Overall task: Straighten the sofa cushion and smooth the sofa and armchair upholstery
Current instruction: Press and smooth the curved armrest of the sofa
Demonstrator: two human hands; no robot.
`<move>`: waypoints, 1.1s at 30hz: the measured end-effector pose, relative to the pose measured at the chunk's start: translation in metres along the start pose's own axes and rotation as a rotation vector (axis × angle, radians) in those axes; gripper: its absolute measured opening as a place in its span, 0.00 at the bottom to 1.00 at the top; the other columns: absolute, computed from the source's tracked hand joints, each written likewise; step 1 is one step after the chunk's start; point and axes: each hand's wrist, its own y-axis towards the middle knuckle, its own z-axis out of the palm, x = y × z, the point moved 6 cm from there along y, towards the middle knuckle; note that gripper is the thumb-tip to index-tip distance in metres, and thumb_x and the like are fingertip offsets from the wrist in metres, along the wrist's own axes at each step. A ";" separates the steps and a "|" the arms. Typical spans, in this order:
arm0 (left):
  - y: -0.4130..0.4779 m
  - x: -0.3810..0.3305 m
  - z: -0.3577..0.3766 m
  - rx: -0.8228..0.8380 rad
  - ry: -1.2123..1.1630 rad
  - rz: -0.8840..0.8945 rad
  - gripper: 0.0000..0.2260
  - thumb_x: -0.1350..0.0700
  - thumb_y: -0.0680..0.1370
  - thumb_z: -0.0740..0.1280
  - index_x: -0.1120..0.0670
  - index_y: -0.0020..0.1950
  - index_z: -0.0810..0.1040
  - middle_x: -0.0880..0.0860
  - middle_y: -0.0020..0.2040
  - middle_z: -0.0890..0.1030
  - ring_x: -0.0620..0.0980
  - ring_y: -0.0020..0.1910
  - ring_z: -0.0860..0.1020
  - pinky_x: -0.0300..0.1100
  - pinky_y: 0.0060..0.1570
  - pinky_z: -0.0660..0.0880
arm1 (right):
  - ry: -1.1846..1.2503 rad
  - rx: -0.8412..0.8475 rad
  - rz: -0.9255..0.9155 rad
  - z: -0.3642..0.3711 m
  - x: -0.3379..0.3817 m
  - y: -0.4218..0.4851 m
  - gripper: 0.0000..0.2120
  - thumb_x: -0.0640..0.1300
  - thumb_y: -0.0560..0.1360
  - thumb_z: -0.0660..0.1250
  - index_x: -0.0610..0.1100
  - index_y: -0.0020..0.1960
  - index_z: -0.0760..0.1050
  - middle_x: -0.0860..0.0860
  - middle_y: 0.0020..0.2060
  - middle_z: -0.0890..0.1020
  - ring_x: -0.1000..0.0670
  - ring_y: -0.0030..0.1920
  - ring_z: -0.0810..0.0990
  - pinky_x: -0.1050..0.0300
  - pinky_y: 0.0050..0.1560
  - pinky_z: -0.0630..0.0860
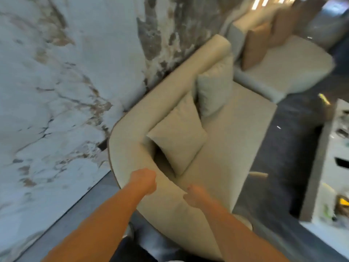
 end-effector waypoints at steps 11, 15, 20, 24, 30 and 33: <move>-0.018 0.030 0.004 0.100 0.267 0.360 0.17 0.55 0.80 0.59 0.58 0.69 0.70 0.59 0.68 0.72 0.59 0.65 0.72 0.52 0.63 0.68 | 0.379 -0.150 0.255 0.059 0.031 -0.088 0.30 0.48 0.78 0.62 0.48 0.78 0.57 0.43 0.73 0.68 0.41 0.71 0.68 0.45 0.70 0.67; -0.030 0.018 0.003 -0.043 0.288 0.452 0.16 0.53 0.80 0.57 0.56 0.67 0.70 0.58 0.64 0.74 0.59 0.62 0.73 0.50 0.59 0.71 | 0.385 -0.159 0.273 0.087 0.022 -0.096 0.31 0.49 0.79 0.59 0.48 0.78 0.53 0.43 0.75 0.65 0.39 0.73 0.65 0.44 0.72 0.65; -0.007 0.027 0.027 -0.164 0.264 0.368 0.19 0.48 0.79 0.57 0.53 0.68 0.65 0.56 0.64 0.68 0.58 0.63 0.68 0.51 0.56 0.70 | 0.410 -0.233 0.302 0.117 0.003 -0.077 0.32 0.57 0.77 0.59 0.57 0.78 0.50 0.45 0.77 0.57 0.38 0.74 0.60 0.39 0.72 0.63; 0.024 0.040 0.060 -0.141 0.173 0.281 0.23 0.43 0.79 0.55 0.50 0.72 0.60 0.55 0.74 0.60 0.61 0.70 0.59 0.57 0.63 0.66 | 0.363 -0.311 0.291 0.135 -0.008 -0.054 0.34 0.65 0.75 0.58 0.65 0.77 0.48 0.50 0.79 0.44 0.39 0.77 0.45 0.34 0.72 0.61; 0.049 0.044 0.103 -0.353 0.052 0.246 0.31 0.34 0.77 0.42 0.42 0.78 0.48 0.51 0.81 0.45 0.62 0.76 0.37 0.69 0.69 0.39 | 0.225 -0.587 0.369 0.150 -0.006 -0.026 0.31 0.72 0.72 0.49 0.65 0.72 0.52 0.48 0.76 0.53 0.39 0.76 0.47 0.25 0.67 0.59; 0.050 0.046 0.110 -0.549 0.019 0.273 0.32 0.33 0.75 0.38 0.41 0.78 0.54 0.49 0.80 0.53 0.60 0.77 0.41 0.68 0.70 0.39 | 0.144 -0.610 0.434 0.168 -0.006 -0.006 0.34 0.72 0.74 0.41 0.64 0.74 0.31 0.47 0.79 0.40 0.37 0.77 0.33 0.22 0.68 0.43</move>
